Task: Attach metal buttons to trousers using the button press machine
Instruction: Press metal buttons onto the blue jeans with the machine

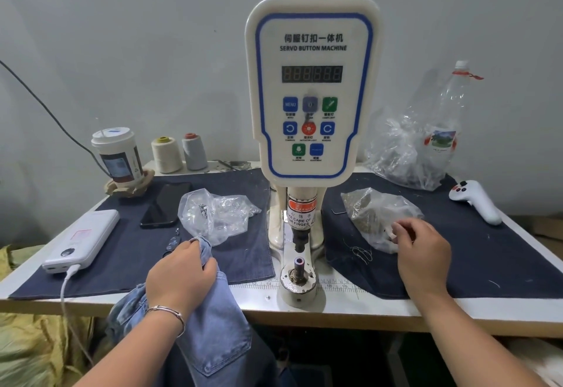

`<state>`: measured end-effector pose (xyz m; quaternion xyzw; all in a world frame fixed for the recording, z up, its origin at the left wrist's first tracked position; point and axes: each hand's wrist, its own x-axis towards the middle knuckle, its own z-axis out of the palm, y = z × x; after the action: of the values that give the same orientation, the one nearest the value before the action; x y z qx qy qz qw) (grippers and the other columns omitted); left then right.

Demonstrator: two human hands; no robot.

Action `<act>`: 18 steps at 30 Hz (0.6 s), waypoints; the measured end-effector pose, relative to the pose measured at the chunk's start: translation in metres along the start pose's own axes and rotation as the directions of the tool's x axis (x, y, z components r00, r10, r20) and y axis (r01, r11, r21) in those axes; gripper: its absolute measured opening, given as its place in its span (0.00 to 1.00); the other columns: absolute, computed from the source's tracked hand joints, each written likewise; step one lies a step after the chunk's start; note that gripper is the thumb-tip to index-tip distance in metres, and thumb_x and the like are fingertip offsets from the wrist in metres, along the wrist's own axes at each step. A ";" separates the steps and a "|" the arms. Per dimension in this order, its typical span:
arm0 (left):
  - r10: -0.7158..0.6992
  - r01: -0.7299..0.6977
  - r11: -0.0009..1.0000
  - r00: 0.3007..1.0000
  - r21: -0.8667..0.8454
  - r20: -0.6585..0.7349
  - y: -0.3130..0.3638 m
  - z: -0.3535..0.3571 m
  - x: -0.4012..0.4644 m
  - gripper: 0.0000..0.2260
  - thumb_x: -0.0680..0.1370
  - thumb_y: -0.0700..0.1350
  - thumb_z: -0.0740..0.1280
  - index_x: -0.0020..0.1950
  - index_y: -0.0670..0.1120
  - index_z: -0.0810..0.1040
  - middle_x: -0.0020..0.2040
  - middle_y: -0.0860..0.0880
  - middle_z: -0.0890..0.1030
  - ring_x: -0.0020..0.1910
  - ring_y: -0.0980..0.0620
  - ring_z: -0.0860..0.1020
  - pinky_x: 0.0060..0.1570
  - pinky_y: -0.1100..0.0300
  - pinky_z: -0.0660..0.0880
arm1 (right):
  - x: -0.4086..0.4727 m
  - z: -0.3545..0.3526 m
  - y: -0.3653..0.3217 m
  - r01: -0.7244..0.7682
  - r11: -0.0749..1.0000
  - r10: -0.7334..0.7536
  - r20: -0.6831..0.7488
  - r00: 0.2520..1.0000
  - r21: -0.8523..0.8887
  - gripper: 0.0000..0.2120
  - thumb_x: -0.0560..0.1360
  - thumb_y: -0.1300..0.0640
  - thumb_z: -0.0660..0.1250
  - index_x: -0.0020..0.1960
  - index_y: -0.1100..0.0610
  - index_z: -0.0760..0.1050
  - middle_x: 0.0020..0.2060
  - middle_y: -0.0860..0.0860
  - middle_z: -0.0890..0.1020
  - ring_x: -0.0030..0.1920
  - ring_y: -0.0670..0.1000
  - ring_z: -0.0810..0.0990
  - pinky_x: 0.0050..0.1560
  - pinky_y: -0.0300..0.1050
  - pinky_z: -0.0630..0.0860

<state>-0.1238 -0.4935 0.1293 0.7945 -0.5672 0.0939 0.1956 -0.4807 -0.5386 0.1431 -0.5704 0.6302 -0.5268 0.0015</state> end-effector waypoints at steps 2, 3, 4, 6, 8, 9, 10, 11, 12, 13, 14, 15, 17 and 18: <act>0.008 -0.008 1.000 1.000 -0.001 -0.003 0.000 0.001 0.000 0.11 0.77 0.49 0.63 0.36 0.50 0.67 0.34 0.53 0.70 0.31 0.50 0.70 0.29 0.59 0.59 | -0.013 -0.006 -0.020 -0.106 0.974 0.106 0.008 0.994 0.199 0.05 0.76 0.62 0.68 0.42 0.59 0.80 0.31 0.49 0.82 0.35 0.50 0.82 0.39 0.49 0.78; 0.012 -0.012 1.000 1.000 0.000 -0.002 0.000 0.001 0.000 0.11 0.77 0.49 0.63 0.36 0.50 0.66 0.34 0.53 0.70 0.31 0.50 0.70 0.28 0.60 0.59 | -0.021 -0.007 -0.034 -0.184 0.935 0.175 0.057 0.983 0.302 0.05 0.76 0.61 0.68 0.42 0.58 0.80 0.30 0.47 0.82 0.33 0.48 0.82 0.36 0.45 0.78; 0.014 -0.014 1.000 1.000 0.000 0.000 0.000 0.001 0.000 0.11 0.77 0.49 0.63 0.36 0.50 0.66 0.34 0.53 0.70 0.31 0.50 0.70 0.28 0.59 0.58 | -0.029 -0.006 -0.048 -0.269 0.874 0.237 0.130 0.963 0.405 0.05 0.76 0.61 0.68 0.42 0.58 0.80 0.29 0.48 0.82 0.32 0.46 0.82 0.32 0.40 0.78; 0.011 -0.011 1.000 1.000 0.001 0.002 0.000 0.000 0.001 0.11 0.77 0.49 0.62 0.36 0.50 0.67 0.36 0.53 0.71 0.32 0.49 0.69 0.29 0.59 0.58 | -0.046 -0.003 -0.075 -0.434 0.714 0.317 0.299 0.900 0.550 0.04 0.75 0.62 0.69 0.42 0.59 0.80 0.31 0.50 0.83 0.30 0.47 0.81 0.26 0.36 0.73; 0.009 -0.009 1.000 1.000 0.003 0.002 0.000 0.000 0.001 0.10 0.77 0.49 0.62 0.37 0.49 0.67 0.36 0.53 0.71 0.32 0.49 0.69 0.29 0.59 0.58 | -0.060 0.001 -0.094 -0.581 0.596 0.373 0.450 0.812 0.554 0.04 0.75 0.62 0.70 0.41 0.59 0.81 0.31 0.52 0.83 0.27 0.48 0.80 0.24 0.35 0.70; 0.009 -0.009 1.000 1.000 0.003 0.003 0.000 0.000 0.000 0.10 0.77 0.49 0.62 0.37 0.49 0.68 0.36 0.53 0.71 0.32 0.49 0.69 0.29 0.59 0.59 | -0.065 0.002 -0.101 -0.640 0.565 0.397 0.508 0.765 0.521 0.04 0.74 0.62 0.70 0.41 0.59 0.82 0.30 0.51 0.83 0.26 0.47 0.79 0.23 0.35 0.69; 0.008 -0.008 1.000 1.000 0.000 0.002 0.000 0.000 0.000 0.10 0.77 0.49 0.62 0.37 0.49 0.68 0.36 0.53 0.71 0.33 0.49 0.70 0.30 0.59 0.60 | -0.068 0.003 -0.107 -0.692 0.536 0.422 0.556 0.716 0.484 0.04 0.74 0.61 0.71 0.41 0.59 0.82 0.29 0.51 0.82 0.25 0.46 0.77 0.22 0.34 0.67; 0.009 -0.009 1.000 1.000 -0.004 0.000 0.001 0.000 0.001 0.09 0.77 0.49 0.62 0.38 0.49 0.68 0.36 0.52 0.71 0.33 0.48 0.70 0.30 0.59 0.61 | -0.068 0.005 -0.111 -0.743 0.498 0.450 0.600 0.662 0.446 0.04 0.74 0.60 0.72 0.41 0.59 0.83 0.28 0.50 0.82 0.23 0.45 0.76 0.21 0.34 0.66; 0.010 -0.010 1.000 1.000 -0.008 -0.003 0.001 0.001 0.001 0.09 0.77 0.48 0.62 0.38 0.48 0.68 0.37 0.52 0.72 0.33 0.48 0.70 0.31 0.59 0.61 | -0.068 0.005 -0.115 -0.796 0.449 0.480 0.641 0.599 0.407 0.03 0.73 0.60 0.72 0.42 0.59 0.83 0.27 0.50 0.81 0.23 0.45 0.74 0.20 0.34 0.65; 0.011 -0.011 1.000 1.000 -0.014 -0.006 0.001 0.001 0.001 0.09 0.77 0.48 0.62 0.38 0.48 0.68 0.37 0.52 0.73 0.33 0.47 0.70 0.31 0.59 0.62 | -0.066 0.006 -0.118 -0.845 0.384 0.504 0.682 0.529 0.372 0.03 0.73 0.60 0.73 0.42 0.60 0.83 0.26 0.50 0.80 0.22 0.45 0.73 0.20 0.35 0.64; 0.012 -0.012 1.000 1.000 -0.021 -0.010 0.002 0.001 0.001 0.09 0.77 0.48 0.62 0.38 0.48 0.68 0.38 0.51 0.74 0.34 0.47 0.70 0.32 0.58 0.62 | -0.065 0.006 -0.121 -0.887 0.306 0.516 0.722 0.461 0.347 0.03 0.73 0.61 0.73 0.42 0.61 0.82 0.26 0.50 0.79 0.21 0.45 0.72 0.19 0.35 0.63; 0.013 -0.014 1.000 1.000 -0.026 -0.014 0.001 0.001 0.001 0.09 0.77 0.48 0.62 0.38 0.48 0.68 0.38 0.50 0.75 0.34 0.47 0.70 0.32 0.58 0.63 | -0.064 0.007 -0.123 -0.916 0.227 0.519 0.756 0.400 0.330 0.03 0.73 0.61 0.72 0.43 0.62 0.81 0.25 0.51 0.78 0.21 0.45 0.71 0.17 0.35 0.61; 0.014 -0.014 0.999 1.000 -0.030 -0.021 0.000 0.001 0.000 0.09 0.77 0.48 0.62 0.38 0.48 0.68 0.39 0.50 0.76 0.34 0.47 0.70 0.32 0.58 0.63 | -0.064 0.009 -0.127 -0.951 0.103 0.521 0.799 0.302 0.292 0.04 0.73 0.62 0.72 0.43 0.64 0.80 0.24 0.51 0.77 0.19 0.44 0.69 0.16 0.35 0.59; 0.013 -0.014 0.999 1.000 -0.031 -0.022 -0.001 0.001 0.000 0.09 0.77 0.48 0.62 0.38 0.48 0.68 0.39 0.50 0.76 0.34 0.47 0.71 0.32 0.58 0.63 | -0.063 0.010 -0.128 -0.962 0.058 0.521 0.814 0.258 0.268 0.05 0.73 0.62 0.72 0.43 0.64 0.79 0.23 0.51 0.77 0.18 0.44 0.69 0.15 0.34 0.59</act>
<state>-0.1233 -0.4941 0.1281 0.7864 -0.5718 0.0952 0.2136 -0.3609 -0.4730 0.1859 -0.1805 0.5206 -0.4642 0.6935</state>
